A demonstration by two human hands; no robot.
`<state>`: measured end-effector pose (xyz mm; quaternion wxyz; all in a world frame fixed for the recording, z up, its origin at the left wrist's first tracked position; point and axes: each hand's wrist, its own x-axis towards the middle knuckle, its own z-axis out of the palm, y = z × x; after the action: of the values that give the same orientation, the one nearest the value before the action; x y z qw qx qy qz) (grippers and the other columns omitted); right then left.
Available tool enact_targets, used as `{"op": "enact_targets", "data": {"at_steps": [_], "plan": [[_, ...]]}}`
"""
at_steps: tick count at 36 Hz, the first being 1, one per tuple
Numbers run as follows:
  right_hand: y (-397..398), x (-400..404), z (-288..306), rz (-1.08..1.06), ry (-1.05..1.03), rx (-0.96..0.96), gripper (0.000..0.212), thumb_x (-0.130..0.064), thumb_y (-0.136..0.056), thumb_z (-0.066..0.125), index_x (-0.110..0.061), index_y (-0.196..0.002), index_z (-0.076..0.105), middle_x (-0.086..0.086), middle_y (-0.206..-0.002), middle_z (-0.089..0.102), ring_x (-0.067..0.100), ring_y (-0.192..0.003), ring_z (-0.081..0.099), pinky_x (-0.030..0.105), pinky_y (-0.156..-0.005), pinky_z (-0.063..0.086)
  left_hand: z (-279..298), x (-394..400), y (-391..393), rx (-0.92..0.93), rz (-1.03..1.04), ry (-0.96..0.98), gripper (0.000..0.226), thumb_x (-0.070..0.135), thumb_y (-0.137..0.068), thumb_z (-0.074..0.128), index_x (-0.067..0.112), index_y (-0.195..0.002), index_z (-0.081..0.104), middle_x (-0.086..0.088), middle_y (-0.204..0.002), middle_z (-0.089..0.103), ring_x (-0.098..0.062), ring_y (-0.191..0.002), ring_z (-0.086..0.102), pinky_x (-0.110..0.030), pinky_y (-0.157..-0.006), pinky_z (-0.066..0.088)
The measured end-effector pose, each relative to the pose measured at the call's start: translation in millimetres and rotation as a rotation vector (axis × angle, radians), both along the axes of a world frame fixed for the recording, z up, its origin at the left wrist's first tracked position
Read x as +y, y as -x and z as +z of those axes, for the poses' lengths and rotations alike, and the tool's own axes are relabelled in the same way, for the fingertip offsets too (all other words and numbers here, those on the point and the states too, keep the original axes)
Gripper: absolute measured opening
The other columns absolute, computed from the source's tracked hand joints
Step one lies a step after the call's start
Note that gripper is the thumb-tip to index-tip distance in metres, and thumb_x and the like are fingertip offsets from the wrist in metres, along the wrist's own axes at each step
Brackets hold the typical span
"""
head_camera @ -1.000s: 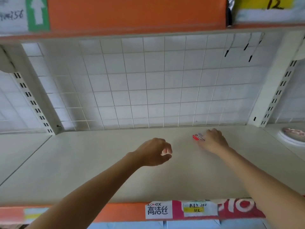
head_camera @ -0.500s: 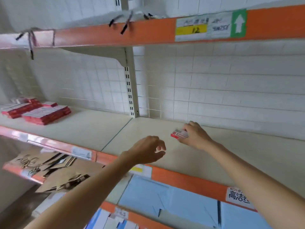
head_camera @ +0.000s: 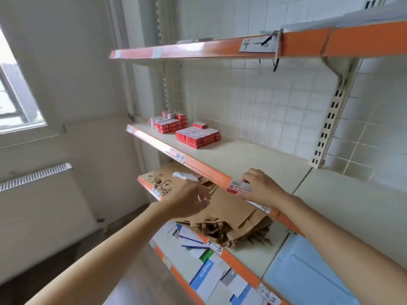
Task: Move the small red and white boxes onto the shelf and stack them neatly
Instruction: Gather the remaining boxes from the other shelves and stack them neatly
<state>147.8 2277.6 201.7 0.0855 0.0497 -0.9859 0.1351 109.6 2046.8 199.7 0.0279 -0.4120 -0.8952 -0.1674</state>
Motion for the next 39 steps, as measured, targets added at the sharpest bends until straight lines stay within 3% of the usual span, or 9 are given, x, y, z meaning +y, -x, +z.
{"op": "enact_targets", "data": {"at_steps": [4,9,14,18,26,31,35,37,39], "plan": [[38,-13,-4,-0.003,0.015,-0.015,0.035,-0.039,-0.083,0.065,-0.011,-0.103,0.056,0.004,-0.105,0.048,0.019,-0.102,0.044,0.029,-0.079,0.037,-7,-18,26,0.007,0.017,-0.030,0.018,0.021,-0.092,0.057,0.012,-0.102,0.069,0.000,-0.099,0.062,-0.005,-0.080,0.051,-0.011,-0.066,0.041],[89,-10,-11,-0.029,0.049,-0.034,0.031,-0.041,-0.080,0.066,-0.016,-0.093,0.054,-0.001,-0.095,0.044,0.015,-0.092,0.043,0.028,-0.073,0.035,-2,-13,66,0.030,-0.005,-0.045,0.017,0.017,-0.091,0.057,0.007,-0.099,0.069,-0.003,-0.094,0.063,-0.007,-0.077,0.051,-0.008,-0.064,0.039],[151,11,-11,-0.069,0.077,-0.020,0.034,-0.038,-0.081,0.068,-0.009,-0.097,0.058,0.002,-0.093,0.044,0.020,-0.096,0.045,0.029,-0.074,0.033,8,-4,117,0.101,0.002,-0.017,0.019,0.028,-0.091,0.057,0.018,-0.104,0.067,0.003,-0.101,0.064,-0.006,-0.081,0.055,-0.012,-0.066,0.038],[192,24,-10,-0.158,0.136,0.012,0.035,-0.035,-0.080,0.068,-0.006,-0.097,0.059,0.004,-0.093,0.043,0.024,-0.100,0.047,0.030,-0.073,0.034,20,4,158,0.053,-0.002,-0.026,0.020,0.023,-0.091,0.057,0.014,-0.106,0.067,-0.004,-0.101,0.065,-0.014,-0.086,0.061,-0.027,-0.077,0.051],[211,33,-47,-0.304,0.211,-0.032,0.036,-0.037,-0.084,0.062,-0.015,-0.112,0.061,0.004,-0.103,0.043,0.027,-0.114,0.040,0.034,-0.097,0.037,0,28,212,0.031,-0.061,-0.038,0.019,0.021,-0.090,0.058,0.012,-0.105,0.067,-0.004,-0.098,0.065,-0.016,-0.085,0.062,-0.033,-0.079,0.052],[208,38,-52,-0.289,0.268,-0.058,0.056,-0.043,-0.085,0.063,-0.021,-0.135,0.049,0.005,-0.123,0.046,0.023,-0.122,0.037,0.028,-0.103,0.031,-14,67,247,-0.052,-0.148,-0.033,0.027,0.021,-0.088,0.063,0.010,-0.113,0.064,-0.006,-0.101,0.065,-0.018,-0.085,0.063,-0.031,-0.078,0.051],[199,47,-44,-0.340,0.579,-0.048,0.039,-0.018,-0.092,0.057,-0.006,-0.130,0.053,0.010,-0.127,0.055,0.019,-0.117,0.051,0.017,-0.092,0.035,-19,101,267,-0.134,-0.209,0.006,0.039,0.026,-0.085,0.066,0.009,-0.120,0.058,-0.008,-0.110,0.061,-0.019,-0.091,0.061,-0.032,-0.084,0.050],[191,53,-49,-0.456,0.662,0.072,0.029,-0.007,-0.093,0.052,-0.003,-0.121,0.059,0.010,-0.119,0.061,0.020,-0.111,0.057,0.011,-0.082,0.039,-19,116,276,-0.150,-0.232,0.038,0.047,0.027,-0.083,0.068,0.011,-0.124,0.054,-0.005,-0.115,0.056,-0.017,-0.096,0.058,-0.024,-0.084,0.045],[187,58,-59,-0.563,0.675,0.213,0.025,-0.001,-0.090,0.050,-0.004,-0.111,0.064,0.008,-0.109,0.066,0.020,-0.106,0.061,0.015,-0.083,0.041,-21,128,285,-0.177,-0.265,0.045,0.052,0.027,-0.079,0.072,0.014,-0.125,0.052,-0.002,-0.113,0.053,-0.013,-0.093,0.053,-0.018,-0.079,0.038]]}}
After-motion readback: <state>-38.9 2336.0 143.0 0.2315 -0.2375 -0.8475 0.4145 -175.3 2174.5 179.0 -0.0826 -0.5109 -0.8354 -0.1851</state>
